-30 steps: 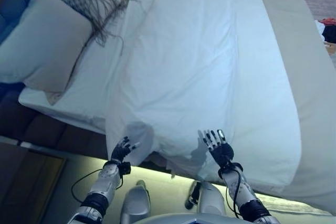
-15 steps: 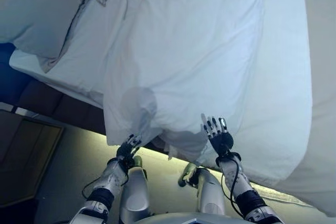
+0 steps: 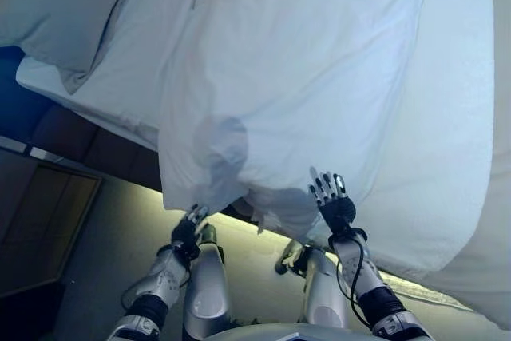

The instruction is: Make the bed neatly

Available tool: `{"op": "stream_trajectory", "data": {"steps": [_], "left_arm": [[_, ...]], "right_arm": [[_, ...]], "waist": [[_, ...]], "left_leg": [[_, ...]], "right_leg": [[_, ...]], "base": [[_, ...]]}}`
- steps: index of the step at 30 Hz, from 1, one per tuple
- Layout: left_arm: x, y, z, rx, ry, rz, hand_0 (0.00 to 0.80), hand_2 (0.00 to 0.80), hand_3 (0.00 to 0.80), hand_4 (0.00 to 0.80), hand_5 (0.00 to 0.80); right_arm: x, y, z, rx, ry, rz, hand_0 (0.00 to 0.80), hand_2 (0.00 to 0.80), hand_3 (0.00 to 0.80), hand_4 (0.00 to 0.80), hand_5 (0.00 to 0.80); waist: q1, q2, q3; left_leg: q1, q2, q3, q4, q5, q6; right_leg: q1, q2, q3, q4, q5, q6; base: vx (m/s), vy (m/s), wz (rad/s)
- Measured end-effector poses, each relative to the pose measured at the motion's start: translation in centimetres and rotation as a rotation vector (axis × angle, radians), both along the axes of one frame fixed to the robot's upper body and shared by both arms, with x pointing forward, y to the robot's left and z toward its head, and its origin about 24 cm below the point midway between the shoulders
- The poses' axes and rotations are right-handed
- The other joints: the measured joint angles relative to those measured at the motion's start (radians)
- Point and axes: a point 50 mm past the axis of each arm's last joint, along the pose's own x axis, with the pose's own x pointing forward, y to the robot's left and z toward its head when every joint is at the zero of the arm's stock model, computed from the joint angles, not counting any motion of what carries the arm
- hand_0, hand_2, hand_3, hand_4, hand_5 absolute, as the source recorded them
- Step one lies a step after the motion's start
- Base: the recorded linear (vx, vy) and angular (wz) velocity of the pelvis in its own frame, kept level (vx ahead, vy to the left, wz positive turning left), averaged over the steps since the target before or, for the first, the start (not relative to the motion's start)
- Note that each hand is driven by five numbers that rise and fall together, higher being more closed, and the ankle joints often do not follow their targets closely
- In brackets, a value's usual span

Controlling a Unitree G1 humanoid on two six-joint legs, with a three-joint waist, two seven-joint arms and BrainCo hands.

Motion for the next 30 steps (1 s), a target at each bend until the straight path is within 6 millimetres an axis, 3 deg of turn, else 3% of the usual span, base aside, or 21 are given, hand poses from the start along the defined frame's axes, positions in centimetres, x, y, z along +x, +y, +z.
{"op": "stream_trajectory", "data": {"steps": [6,10,19,30], "left_arm": [[1.5,0.2,0.5,-0.283,-0.018,0.152,0.000,0.000,0.000,0.000,0.000],[2.8,0.1,1.3,-0.363,-0.050,0.191,0.000,0.000,0.000,0.000,0.000],[5.1,-0.2,3.5,-0.688,-0.232,0.339,0.000,0.000,0.000,0.000,0.000],[7.4,0.9,6.2,-0.749,-0.383,0.421,0.000,0.000,0.000,0.000,0.000]], "right_arm": [[1.3,0.4,1.5,0.019,-0.074,0.005,0.000,0.000,0.000,0.000,0.000],[2.3,0.8,2.8,0.023,-0.131,0.018,0.000,0.000,0.000,0.000,0.000],[3.5,1.0,4.5,0.021,-0.214,0.041,0.000,0.000,0.000,0.000,0.000],[4.3,1.6,7.2,0.034,-0.357,0.077,0.000,0.000,0.000,0.000,0.000]], "waist": [[-0.003,-0.040,0.025],[-0.006,-0.060,0.041],[-0.013,-0.090,0.058],[-0.019,-0.137,0.088]], "left_leg": [[-0.062,0.007,-0.023,0.025,0.005,-0.010],[-0.101,0.010,-0.027,0.049,0.004,-0.011],[-0.182,0.018,-0.043,0.092,0.004,-0.010],[-0.312,0.042,-0.055,0.205,-0.024,-0.041]], "right_leg": [[-0.038,0.008,0.000,0.007,-0.004,-0.005],[-0.068,0.007,0.000,0.018,-0.003,-0.006],[-0.134,0.020,0.000,0.028,0.005,-0.019],[-0.244,0.033,0.016,0.072,0.013,-0.025]], "base": [[-0.051,-0.025,0.09],[-0.030,0.008,0.02],[-0.028,0.016,-0.01],[-0.038,0.021,-0.07]]}}
